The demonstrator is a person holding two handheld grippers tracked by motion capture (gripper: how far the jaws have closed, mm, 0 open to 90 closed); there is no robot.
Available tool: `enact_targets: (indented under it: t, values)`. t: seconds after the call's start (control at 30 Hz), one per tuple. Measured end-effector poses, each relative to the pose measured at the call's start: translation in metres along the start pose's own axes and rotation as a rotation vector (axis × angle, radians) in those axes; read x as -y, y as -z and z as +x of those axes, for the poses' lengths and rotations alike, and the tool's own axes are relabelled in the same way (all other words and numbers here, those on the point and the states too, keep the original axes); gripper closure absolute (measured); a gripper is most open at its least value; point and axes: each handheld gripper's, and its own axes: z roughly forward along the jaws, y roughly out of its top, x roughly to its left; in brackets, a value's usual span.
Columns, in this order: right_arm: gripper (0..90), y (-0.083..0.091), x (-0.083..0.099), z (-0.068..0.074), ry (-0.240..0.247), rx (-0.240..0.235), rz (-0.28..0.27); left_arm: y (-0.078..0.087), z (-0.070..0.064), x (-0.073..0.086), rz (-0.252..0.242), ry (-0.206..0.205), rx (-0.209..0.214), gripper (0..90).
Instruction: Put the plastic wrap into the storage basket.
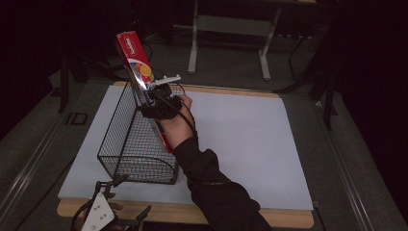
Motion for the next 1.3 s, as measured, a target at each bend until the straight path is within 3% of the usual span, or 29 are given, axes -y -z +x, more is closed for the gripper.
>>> enact_targets:
  t: [0.03, 0.2, 0.5, 0.77, 1.1, 1.3]
  values:
    - [41.0, -0.011, 0.001, 0.006, 0.001, -0.001, 0.003, 0.000, 0.000, 0.000, 0.000, 0.001, -0.001, 0.2]
    - [41.0, -0.029, 0.006, 0.015, -0.019, -0.012, 0.018, 0.001, 0.000, 0.000, -0.003, 0.000, 0.002, 0.2]
    - [41.0, -0.055, 0.019, 0.014, -0.034, -0.011, 0.061, 0.002, 0.001, 0.000, -0.005, 0.000, 0.005, 0.2]
    - [40.9, -0.069, 0.032, 0.013, -0.007, 0.024, 0.104, 0.001, -0.001, 0.000, 0.000, -0.017, 0.006, 0.2]
    - [40.8, -0.079, 0.048, 0.008, -0.007, 0.028, 0.146, 0.001, -0.001, 0.000, 0.002, -0.017, 0.006, 0.2]
    - [40.5, -0.084, 0.059, 0.005, -0.029, -0.027, 0.189, 0.000, -0.002, 0.000, 0.007, -0.022, 0.008, 0.2]
